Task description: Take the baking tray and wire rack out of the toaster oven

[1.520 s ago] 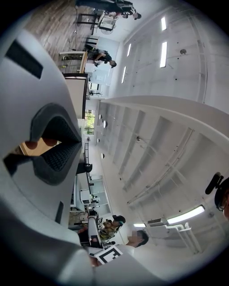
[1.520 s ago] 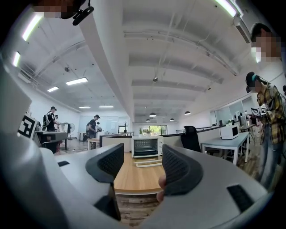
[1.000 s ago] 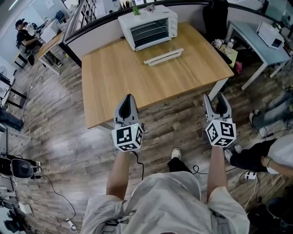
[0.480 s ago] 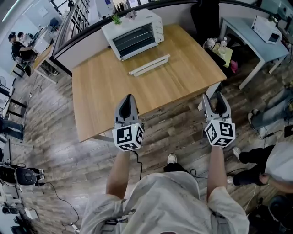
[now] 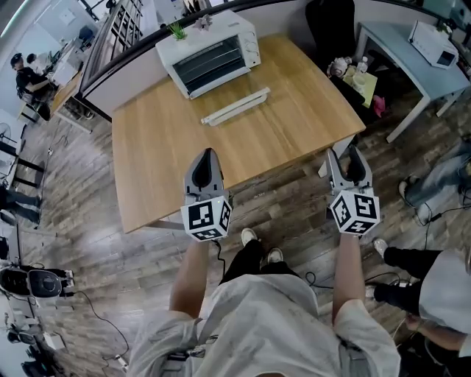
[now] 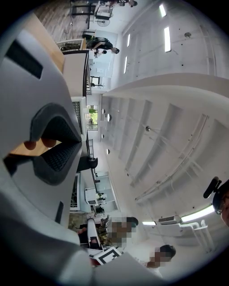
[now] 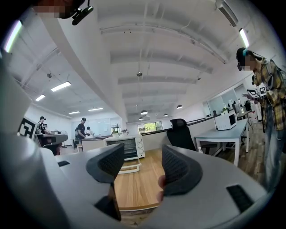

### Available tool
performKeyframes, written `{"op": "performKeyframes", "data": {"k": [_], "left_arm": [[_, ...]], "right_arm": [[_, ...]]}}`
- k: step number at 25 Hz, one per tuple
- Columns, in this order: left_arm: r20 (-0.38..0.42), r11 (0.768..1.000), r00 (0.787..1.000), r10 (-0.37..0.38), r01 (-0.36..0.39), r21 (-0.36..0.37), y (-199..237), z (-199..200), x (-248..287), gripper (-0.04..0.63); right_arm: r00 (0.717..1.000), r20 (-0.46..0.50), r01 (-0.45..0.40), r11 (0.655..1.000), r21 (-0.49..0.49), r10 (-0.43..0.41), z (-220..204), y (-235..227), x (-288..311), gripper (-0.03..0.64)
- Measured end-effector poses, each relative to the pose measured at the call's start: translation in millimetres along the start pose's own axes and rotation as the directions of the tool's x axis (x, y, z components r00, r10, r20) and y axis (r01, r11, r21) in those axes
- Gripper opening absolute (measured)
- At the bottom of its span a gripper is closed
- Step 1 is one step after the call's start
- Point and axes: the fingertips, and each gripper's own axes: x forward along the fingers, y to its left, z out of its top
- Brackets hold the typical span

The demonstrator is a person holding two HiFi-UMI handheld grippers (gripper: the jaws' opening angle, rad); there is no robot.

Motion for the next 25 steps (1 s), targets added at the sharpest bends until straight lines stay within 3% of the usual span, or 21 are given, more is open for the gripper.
{"op": "performKeyframes", "data": {"k": [14, 25], "left_arm": [[0.009, 0.999, 1.000, 0.009, -0.009, -0.046, 49.5, -23.8, 90.7, 0.014], [0.037, 0.994, 0.995, 0.097, -0.094, -0.055, 147.7, -27.2, 148.4, 0.014]], "right_arm": [[1.000, -0.023, -0.017, 0.999, -0.034, 0.016, -2.0, 16.0, 106.5, 0.275], [0.991, -0.050, -0.127, 0.988, -0.085, 0.123, -3.2, 89.5, 229.3, 0.275]]}}
